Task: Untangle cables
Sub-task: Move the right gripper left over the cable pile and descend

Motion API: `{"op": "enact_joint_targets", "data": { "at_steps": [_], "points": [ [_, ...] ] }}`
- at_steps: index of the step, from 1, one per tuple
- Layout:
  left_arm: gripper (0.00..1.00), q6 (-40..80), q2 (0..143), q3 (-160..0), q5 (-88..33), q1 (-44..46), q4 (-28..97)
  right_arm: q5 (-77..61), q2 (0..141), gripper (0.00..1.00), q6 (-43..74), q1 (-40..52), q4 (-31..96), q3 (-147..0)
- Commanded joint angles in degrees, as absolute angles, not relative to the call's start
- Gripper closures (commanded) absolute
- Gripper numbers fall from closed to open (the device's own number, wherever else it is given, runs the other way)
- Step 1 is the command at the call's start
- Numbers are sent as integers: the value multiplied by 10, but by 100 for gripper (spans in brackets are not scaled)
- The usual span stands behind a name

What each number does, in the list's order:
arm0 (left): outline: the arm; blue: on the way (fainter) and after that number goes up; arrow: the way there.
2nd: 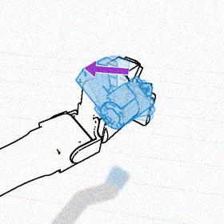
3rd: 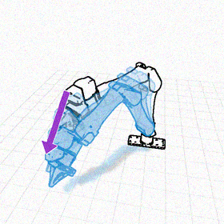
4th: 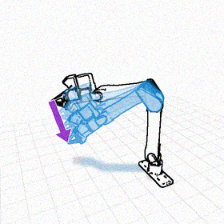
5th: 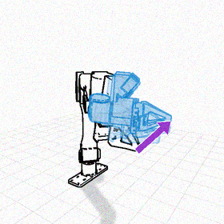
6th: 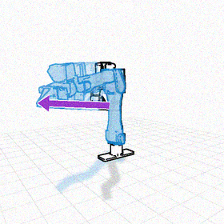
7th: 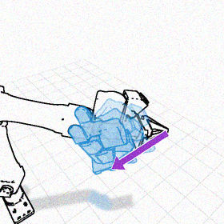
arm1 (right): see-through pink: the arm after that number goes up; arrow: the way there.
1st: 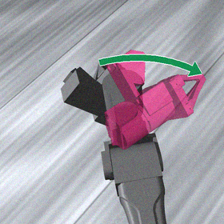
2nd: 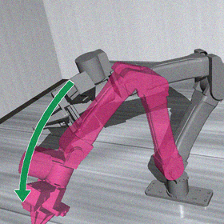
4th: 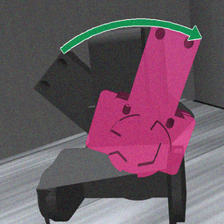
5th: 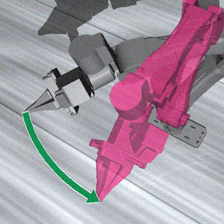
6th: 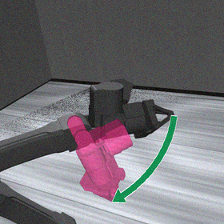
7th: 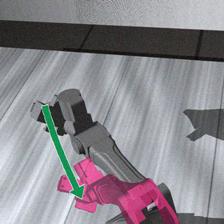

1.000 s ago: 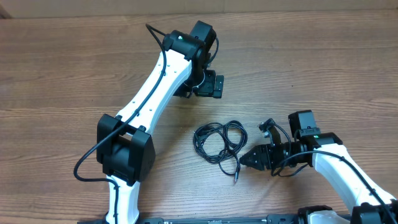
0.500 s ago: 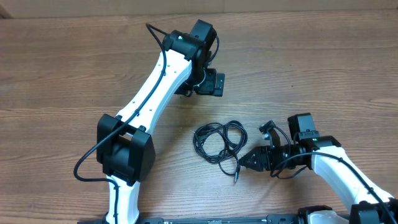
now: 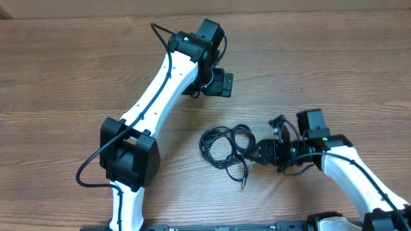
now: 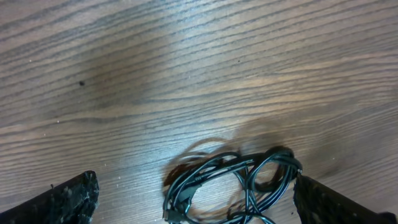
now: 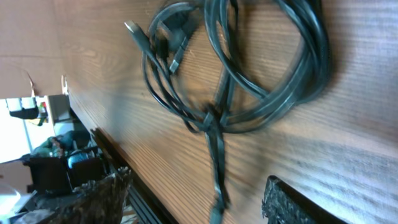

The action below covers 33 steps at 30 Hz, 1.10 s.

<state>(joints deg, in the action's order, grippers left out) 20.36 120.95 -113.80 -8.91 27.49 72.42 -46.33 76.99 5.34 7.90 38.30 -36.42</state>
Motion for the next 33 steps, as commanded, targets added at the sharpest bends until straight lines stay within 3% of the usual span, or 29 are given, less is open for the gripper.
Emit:
{"op": "enact_joint_targets", "data": {
  "at_steps": [1,8,14,20,27,30,33],
  "points": [
    [0,193,1211,-1152,-89,272,718,-429,770,27,60,98,405,-443],
    [0,193,1211,-1152,-88,269,716,-324,770,5,6,168,480,-543],
    [0,220,1211,-1152,-88,247,707,-273,780,1,-38,244,538,-555],
    [0,227,1211,-1152,-101,222,705,-253,828,15,-26,301,539,-555],
    [0,193,1211,-1152,-84,219,717,-204,902,22,30,309,539,-555],
    [0,192,1211,-1152,-81,216,718,-204,917,30,32,309,539,-555],
    [0,193,1211,-1152,-81,211,717,-206,924,44,35,309,540,-555]
  ]
}}
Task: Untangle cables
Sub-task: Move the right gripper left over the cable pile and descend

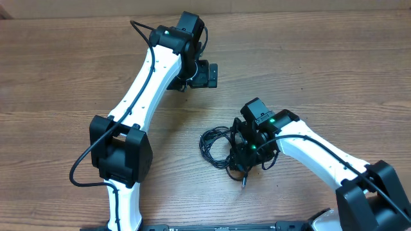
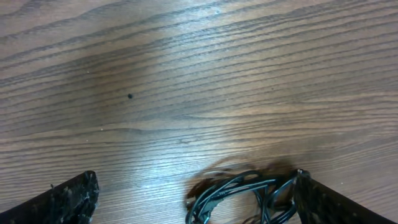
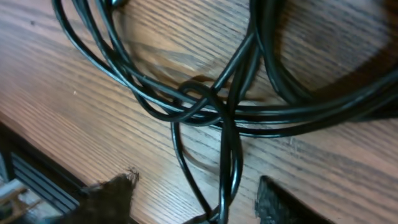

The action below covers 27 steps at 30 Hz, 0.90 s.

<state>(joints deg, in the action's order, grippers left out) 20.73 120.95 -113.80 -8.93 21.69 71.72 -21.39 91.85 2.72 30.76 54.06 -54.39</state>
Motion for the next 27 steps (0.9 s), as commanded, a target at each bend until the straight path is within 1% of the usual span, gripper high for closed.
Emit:
{"op": "enact_joint_targets", "data": {
  "at_steps": [1,7,9,12,14,17,22,27],
  "points": [
    [0,193,1211,-1152,-81,208,717,-206,927,47,41,310,542,-555],
    [0,193,1211,-1152,-85,194,719,-206,939,48,41,316,543,-555],
    [0,193,1211,-1152,-85,191,719,-206,940,52,41,316,541,-555],
    [0,192,1211,-1152,-84,190,719,-206,940,64,41,316,533,-555],
    [0,193,1211,-1152,-84,190,719,-206,940,78,44,316,523,-555],
    [0,193,1211,-1152,-85,190,719,-206,940,88,48,316,498,-555],
    [0,193,1211,-1152,-86,190,715,-206,940,93,100,314,424,-555],
    [0,193,1211,-1152,-86,190,722,-189,940,95,149,314,361,-555]
  ]
}}
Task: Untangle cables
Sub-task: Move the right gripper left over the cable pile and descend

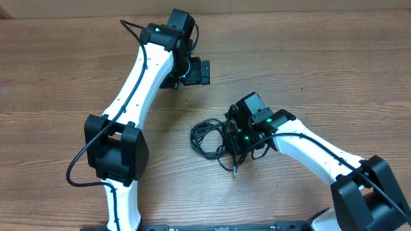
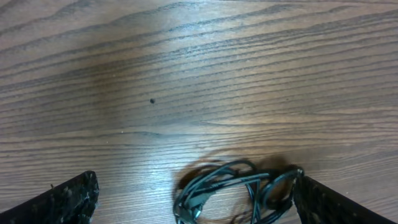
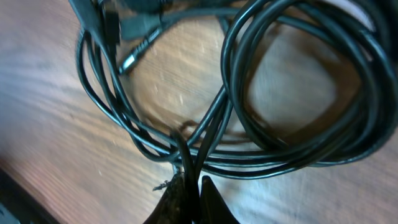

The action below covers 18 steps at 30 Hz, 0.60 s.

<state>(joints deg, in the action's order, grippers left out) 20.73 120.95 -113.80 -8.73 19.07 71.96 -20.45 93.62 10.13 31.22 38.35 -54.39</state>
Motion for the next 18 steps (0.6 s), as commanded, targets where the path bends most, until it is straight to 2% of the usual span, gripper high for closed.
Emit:
{"op": "enact_joint_targets", "data": {
  "at_steps": [1,6,10,15,18],
  "points": [
    [0,193,1211,-1152,-86,190,724,-174,940,95,165,314,347,-555],
    [0,193,1211,-1152,-104,190,724,-107,940,95,244,311,270,-555],
    [0,193,1211,-1152,-106,190,730,-105,940,96,272,298,228,-555],
    [0,193,1211,-1152,-106,190,744,-105,940,96,272,278,240,-555],
    [0,192,1211,-1152,-105,192,757,-128,940,89,266,256,280,-555]
  ]
}}
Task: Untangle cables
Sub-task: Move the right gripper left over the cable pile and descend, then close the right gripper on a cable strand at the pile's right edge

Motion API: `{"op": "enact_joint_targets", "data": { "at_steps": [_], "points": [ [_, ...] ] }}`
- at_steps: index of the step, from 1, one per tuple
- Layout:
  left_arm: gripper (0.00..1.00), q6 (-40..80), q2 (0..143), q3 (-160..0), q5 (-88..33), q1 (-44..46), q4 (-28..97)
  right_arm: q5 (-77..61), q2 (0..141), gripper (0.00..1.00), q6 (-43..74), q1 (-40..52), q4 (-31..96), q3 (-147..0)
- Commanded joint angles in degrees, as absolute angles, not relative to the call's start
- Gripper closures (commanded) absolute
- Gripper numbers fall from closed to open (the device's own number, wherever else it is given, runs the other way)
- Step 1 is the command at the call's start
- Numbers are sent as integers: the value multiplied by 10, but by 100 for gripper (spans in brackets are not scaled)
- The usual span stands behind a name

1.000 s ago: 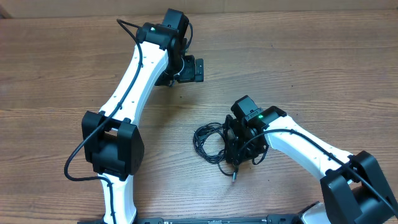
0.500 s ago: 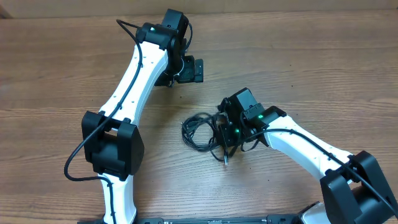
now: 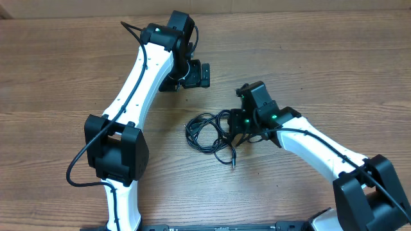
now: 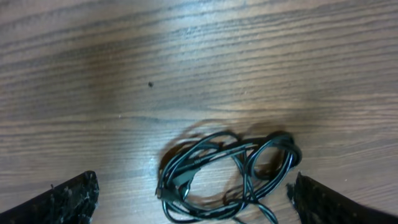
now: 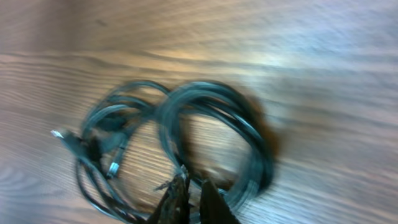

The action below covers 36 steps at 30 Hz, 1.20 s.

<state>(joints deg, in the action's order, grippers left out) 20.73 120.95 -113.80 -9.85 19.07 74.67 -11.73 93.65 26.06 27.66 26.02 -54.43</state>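
A tangled bundle of black cable (image 3: 204, 132) lies in loops mid-table, with a loose plug end (image 3: 232, 164) trailing toward the front. It also shows in the left wrist view as cable (image 4: 224, 168). My right gripper (image 3: 237, 126) sits low at the bundle's right loop, shut on a couple of cable strands (image 5: 208, 127); in its own view the right gripper (image 5: 191, 198) has its fingers almost together, and the picture is blurred. My left gripper (image 3: 192, 74) hangs open above the table behind the bundle, holding nothing, its fingers (image 4: 68, 199) wide apart.
The wooden table (image 3: 321, 64) carries nothing besides the cable. Its front edge runs just below the arm bases, and the two arms cross the left and right sides of the overhead view.
The right gripper, still shut on the strands, has shifted back and turned. The bundle has slid a little toward the back left. The left arm has barely moved.
At first the right gripper was open, low to the right of the bundle, and the left gripper hovered open behind it. Then the right stood open over the right loop, then shut on strands there. Now the bundle sits slightly farther back and left.
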Motion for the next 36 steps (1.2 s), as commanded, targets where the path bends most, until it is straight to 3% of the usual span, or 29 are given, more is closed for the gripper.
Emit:
{"op": "enact_joint_targets", "data": {
  "at_steps": [1,4,10,15,27,32,36],
  "points": [
    [0,188,1211,-1152,-105,191,761,-150,940,81,257,248,301,-557],
    [0,177,1211,-1152,-105,191,764,-219,940,59,215,227,362,-559],
    [0,178,1211,-1152,-106,191,750,-363,940,47,67,220,452,-559],
    [0,180,1211,-1152,-106,191,745,-343,940,40,36,241,454,-556],
    [0,180,1211,-1152,-106,191,745,-300,940,40,-20,263,436,-535],
    [0,180,1211,-1152,-105,191,745,-301,940,66,-20,263,436,-510],
    [0,180,1211,-1152,-105,191,745,-302,940,67,-20,263,433,-491]
  ]
}}
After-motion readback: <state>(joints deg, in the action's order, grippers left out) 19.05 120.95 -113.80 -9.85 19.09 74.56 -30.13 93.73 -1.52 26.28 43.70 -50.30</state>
